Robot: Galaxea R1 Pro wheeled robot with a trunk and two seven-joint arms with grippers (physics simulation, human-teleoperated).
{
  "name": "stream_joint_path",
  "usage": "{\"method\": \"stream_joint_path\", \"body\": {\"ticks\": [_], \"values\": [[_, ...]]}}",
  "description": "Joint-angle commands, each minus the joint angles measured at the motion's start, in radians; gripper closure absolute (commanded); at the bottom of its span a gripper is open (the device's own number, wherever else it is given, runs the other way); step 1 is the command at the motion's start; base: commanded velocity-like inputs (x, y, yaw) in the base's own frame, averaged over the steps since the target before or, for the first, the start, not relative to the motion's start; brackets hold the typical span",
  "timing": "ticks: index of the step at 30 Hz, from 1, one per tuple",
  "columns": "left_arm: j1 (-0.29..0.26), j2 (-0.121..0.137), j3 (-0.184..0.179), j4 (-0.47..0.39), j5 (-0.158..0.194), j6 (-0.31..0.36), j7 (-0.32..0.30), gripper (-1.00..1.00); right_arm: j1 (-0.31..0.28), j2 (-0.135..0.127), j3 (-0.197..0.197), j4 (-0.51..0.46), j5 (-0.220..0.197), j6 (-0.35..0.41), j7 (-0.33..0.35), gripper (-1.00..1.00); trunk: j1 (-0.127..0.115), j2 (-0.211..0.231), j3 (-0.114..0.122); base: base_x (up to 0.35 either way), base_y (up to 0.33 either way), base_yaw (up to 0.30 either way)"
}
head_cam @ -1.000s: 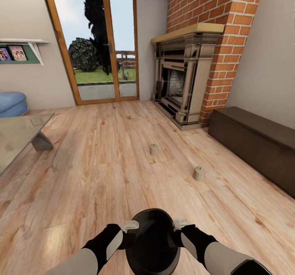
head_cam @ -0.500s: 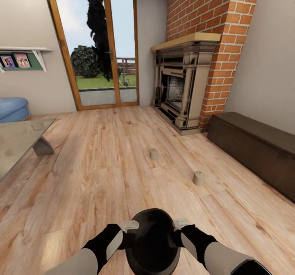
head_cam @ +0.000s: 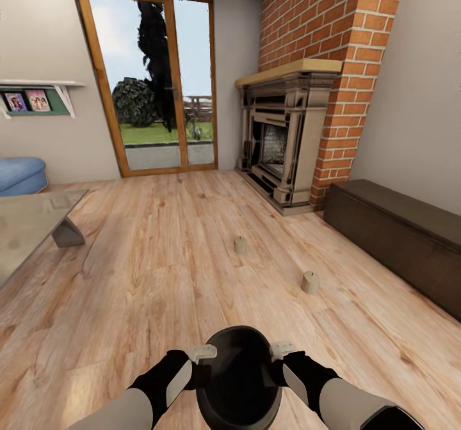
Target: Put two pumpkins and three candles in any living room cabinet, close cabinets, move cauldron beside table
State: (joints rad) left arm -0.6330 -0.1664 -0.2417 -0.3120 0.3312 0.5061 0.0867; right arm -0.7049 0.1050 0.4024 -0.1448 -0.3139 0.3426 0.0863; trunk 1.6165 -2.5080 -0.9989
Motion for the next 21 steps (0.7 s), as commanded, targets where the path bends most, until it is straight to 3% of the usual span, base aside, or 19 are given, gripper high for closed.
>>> {"method": "stream_joint_path", "body": {"ticks": [1, 21], "values": [[0.000, 0.001, -0.007, -0.003, 0.005, 0.005, 0.008, 1.00, -0.001, -0.001, 0.010, -0.001, -0.007, 0.004, 0.000, 1.00, 0.000, 0.000, 0.001, 0.000, 0.000, 0.000], [0.000, 0.001, -0.007, -0.002, 0.006, 0.004, 0.008, 1.00, -0.001, -0.001, 0.010, -0.001, -0.007, 0.004, 0.000, 1.00, 0.000, 0.000, 0.033, 0.000, 0.000, 0.000]]}}
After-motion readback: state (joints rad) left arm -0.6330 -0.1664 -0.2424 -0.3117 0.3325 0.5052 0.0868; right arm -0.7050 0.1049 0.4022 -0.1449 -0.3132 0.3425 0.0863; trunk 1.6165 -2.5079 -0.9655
